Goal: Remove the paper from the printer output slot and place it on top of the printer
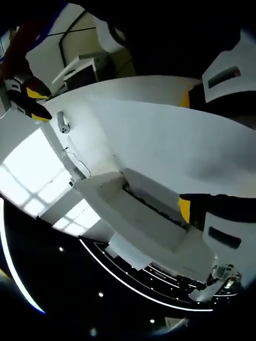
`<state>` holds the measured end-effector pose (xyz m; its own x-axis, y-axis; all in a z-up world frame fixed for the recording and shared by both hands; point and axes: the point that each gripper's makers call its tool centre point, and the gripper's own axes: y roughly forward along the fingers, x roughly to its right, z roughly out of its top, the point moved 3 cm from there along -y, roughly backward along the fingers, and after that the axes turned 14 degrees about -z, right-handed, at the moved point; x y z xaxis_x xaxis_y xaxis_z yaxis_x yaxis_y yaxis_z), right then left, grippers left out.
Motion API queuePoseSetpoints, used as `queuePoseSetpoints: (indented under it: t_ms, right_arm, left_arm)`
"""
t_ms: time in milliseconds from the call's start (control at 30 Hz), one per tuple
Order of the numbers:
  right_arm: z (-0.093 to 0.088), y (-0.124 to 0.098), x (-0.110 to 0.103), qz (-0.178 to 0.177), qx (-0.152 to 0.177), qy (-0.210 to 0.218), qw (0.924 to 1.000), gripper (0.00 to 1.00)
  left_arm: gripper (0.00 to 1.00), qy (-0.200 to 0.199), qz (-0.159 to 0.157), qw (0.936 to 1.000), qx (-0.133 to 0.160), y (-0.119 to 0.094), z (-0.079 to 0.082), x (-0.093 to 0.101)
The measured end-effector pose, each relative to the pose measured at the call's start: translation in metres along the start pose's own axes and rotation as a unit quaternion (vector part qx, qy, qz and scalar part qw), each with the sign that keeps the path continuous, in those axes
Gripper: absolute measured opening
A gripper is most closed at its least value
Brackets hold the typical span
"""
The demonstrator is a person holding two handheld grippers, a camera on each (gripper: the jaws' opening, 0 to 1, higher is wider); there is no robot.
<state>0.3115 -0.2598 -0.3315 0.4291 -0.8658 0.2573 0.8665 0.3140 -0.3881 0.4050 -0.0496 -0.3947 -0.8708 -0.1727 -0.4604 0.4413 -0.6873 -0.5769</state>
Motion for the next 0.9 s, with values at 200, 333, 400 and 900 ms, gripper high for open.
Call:
queuePoseSetpoints:
  t_ms: [200, 333, 400, 900]
  right_arm:
    - [0.0003, 0.0008, -0.0011, 0.001, 0.001, 0.001, 1.0000, 0.26]
    - [0.0000, 0.0010, -0.0009, 0.001, 0.000, 0.001, 1.0000, 0.26]
    - [0.0000, 0.0009, -0.0012, 0.002, 0.001, 0.001, 1.0000, 0.26]
    - [-0.0003, 0.0004, -0.0020, 0.003, 0.001, 0.003, 1.0000, 0.26]
  left_arm:
    - [0.41, 0.004, -0.006, 1.0000, -0.003, -0.0019, 0.0012, -0.0005]
    - [0.34, 0.002, -0.011, 0.9999, 0.000, -0.0034, 0.0035, -0.0007]
    - [0.32, -0.004, -0.014, 0.9999, 0.001, -0.0028, 0.0034, -0.0010]
    - [0.17, -0.016, -0.020, 0.9995, 0.017, -0.0075, 0.0081, -0.0061]
